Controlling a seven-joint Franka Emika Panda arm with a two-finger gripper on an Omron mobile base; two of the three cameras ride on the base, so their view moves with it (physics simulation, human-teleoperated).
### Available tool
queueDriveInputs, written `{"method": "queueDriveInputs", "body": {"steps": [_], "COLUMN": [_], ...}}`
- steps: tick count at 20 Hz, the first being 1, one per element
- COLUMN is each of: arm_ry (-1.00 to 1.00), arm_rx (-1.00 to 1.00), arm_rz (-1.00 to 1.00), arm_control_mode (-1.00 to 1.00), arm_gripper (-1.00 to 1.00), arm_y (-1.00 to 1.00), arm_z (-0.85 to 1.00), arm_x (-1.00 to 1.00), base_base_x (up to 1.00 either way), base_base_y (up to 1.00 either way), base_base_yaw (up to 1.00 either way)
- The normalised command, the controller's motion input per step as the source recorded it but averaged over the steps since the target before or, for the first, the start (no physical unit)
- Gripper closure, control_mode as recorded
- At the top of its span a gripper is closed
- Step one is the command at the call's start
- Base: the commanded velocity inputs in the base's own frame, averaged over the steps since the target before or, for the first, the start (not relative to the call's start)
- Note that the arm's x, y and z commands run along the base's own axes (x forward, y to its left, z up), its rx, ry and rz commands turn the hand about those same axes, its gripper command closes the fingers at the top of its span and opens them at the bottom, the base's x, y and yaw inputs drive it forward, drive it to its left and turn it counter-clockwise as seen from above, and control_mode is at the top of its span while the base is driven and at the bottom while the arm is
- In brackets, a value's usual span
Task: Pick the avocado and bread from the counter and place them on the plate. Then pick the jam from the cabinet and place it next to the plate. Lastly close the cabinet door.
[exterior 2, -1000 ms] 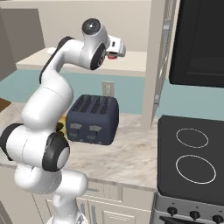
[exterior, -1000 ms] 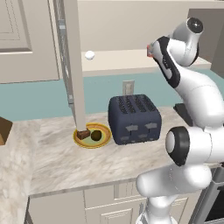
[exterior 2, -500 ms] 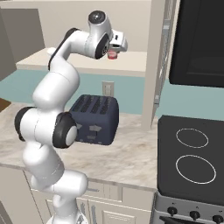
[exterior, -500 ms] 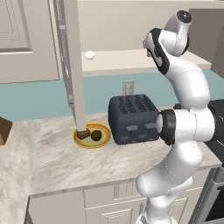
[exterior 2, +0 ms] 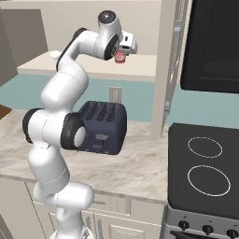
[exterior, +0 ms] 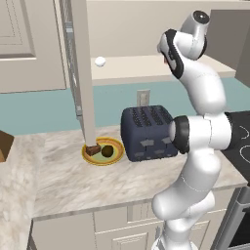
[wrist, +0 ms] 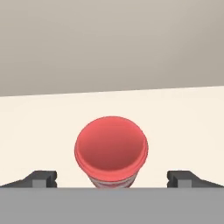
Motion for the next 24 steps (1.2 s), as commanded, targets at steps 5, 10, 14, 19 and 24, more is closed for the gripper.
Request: {"method": "queueDriveInputs", "body": {"steps": [5, 10, 14, 19, 24], "arm_ry": [0.00, 0.00, 0.00, 0.00, 0.00], "arm_rx": [0.00, 0.00, 0.00, 0.00, 0.00], "arm_rz": [0.00, 0.00, 0.00, 0.01, 0.00], "arm_control_mode": [-1.00, -1.00, -1.00, -1.00, -1.00], "arm_gripper": [-1.00, -1.00, -1.00, -1.00, -1.00], "arm_y": [0.00, 0.00, 0.00, 0.00, 0.00], "arm_z": [-0.05, -0.08, -0.05, -0.07, -0.12], "arm_x": [0.17, 0.09, 0.03, 0.05, 0.05], "base_base_x": [0.00, 0.00, 0.00, 0.00, 0.00], "base_base_y": [0.00, 0.00, 0.00, 0.00, 0.00], "base_base_yaw": [0.00, 0.00, 0.00, 0.00, 0.00]}}
